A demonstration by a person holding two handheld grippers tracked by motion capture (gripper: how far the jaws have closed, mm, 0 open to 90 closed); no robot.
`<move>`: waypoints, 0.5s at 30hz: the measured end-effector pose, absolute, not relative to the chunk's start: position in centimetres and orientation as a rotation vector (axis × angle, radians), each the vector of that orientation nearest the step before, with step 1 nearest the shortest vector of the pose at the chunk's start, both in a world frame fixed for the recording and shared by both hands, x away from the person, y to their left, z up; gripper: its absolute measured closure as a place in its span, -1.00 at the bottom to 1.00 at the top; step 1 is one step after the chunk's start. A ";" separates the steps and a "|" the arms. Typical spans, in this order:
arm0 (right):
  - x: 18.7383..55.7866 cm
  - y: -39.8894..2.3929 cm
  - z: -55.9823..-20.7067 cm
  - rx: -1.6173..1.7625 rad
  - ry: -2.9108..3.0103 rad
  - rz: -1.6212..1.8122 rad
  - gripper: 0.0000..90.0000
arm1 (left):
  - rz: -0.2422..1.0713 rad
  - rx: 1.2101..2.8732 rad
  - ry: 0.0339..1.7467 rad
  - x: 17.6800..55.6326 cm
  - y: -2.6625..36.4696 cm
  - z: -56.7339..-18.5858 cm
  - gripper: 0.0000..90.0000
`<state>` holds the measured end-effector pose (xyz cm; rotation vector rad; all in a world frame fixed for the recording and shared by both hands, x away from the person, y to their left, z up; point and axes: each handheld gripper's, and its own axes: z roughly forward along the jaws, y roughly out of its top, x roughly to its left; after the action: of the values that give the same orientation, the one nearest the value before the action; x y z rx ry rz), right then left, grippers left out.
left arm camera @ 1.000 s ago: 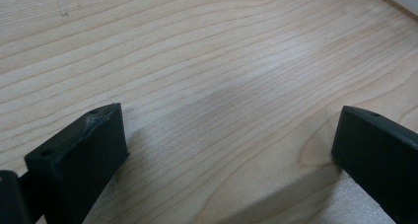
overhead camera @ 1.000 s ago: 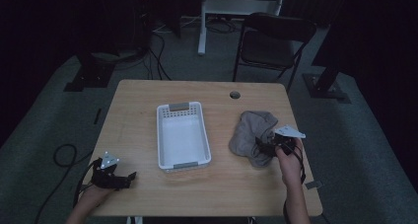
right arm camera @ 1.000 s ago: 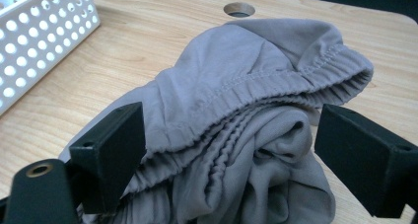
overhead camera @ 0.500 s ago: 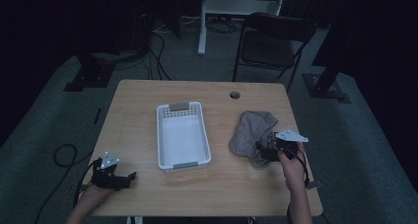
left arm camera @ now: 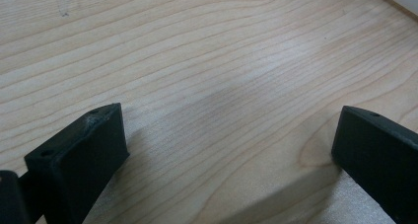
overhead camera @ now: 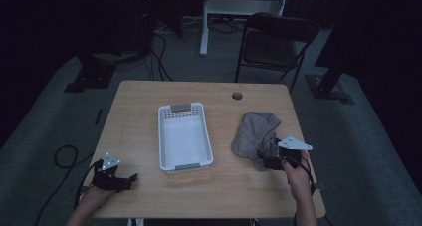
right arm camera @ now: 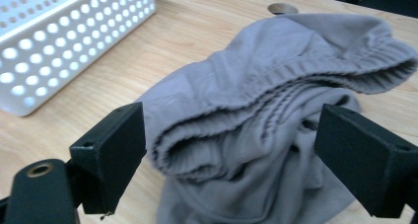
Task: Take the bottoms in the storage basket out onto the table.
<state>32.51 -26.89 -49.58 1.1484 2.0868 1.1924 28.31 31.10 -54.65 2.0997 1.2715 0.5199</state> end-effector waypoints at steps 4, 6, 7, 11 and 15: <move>32.0 -26.7 -50.0 1.132 2.117 1.190 -0.70 | 0.520 2.100 1.271 28.3 31.1 -54.6 -0.99; 31.8 -26.6 -50.3 1.125 2.129 1.172 -0.71 | 0.520 2.100 1.271 28.3 31.1 -54.6 -0.98; 31.7 -26.5 -50.5 1.125 2.134 1.175 -0.71 | 0.520 2.100 1.272 28.3 31.1 -54.6 -0.98; 31.2 -26.2 -50.9 1.098 2.169 1.170 -0.71 | 0.520 2.099 1.272 28.3 31.1 -54.6 -0.98; 30.6 -25.9 -51.1 1.083 2.192 1.187 -0.72 | 0.520 2.100 1.271 28.3 31.1 -54.6 -0.98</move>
<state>30.64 -25.89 -51.13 1.0829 2.1918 1.1867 28.31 31.10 -54.65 2.0995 1.2714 0.5201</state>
